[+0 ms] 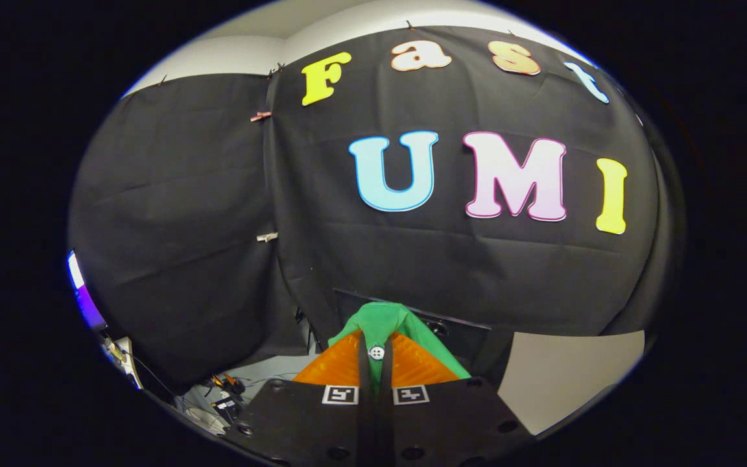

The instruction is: Put the clothes into the washing machine and then close the washing machine lid.

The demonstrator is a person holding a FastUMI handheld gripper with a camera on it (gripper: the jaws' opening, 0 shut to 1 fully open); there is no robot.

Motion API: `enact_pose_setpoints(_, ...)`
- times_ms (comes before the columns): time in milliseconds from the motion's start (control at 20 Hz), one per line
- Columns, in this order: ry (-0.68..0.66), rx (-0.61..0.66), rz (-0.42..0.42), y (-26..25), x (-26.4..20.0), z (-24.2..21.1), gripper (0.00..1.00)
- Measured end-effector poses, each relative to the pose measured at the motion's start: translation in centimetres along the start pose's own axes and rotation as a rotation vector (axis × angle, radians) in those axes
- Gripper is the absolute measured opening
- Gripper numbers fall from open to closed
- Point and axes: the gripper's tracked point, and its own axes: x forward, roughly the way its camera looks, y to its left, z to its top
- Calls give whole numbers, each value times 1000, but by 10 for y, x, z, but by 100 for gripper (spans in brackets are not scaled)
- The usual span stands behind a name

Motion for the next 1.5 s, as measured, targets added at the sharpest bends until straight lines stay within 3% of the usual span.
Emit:
enact_pose_setpoints(600,292,3,43,-2,139,-128,5)
enact_pose_setpoints(950,475,61,11,-20,171,-193,6)
enact_pose_setpoints(1000,482,76,19,-19,175,-193,10)
enact_pose_setpoints(1250,442,57,36,-16,176,-186,100)
enact_pose_setpoints(1500,372,36,65,-9,174,-167,99)
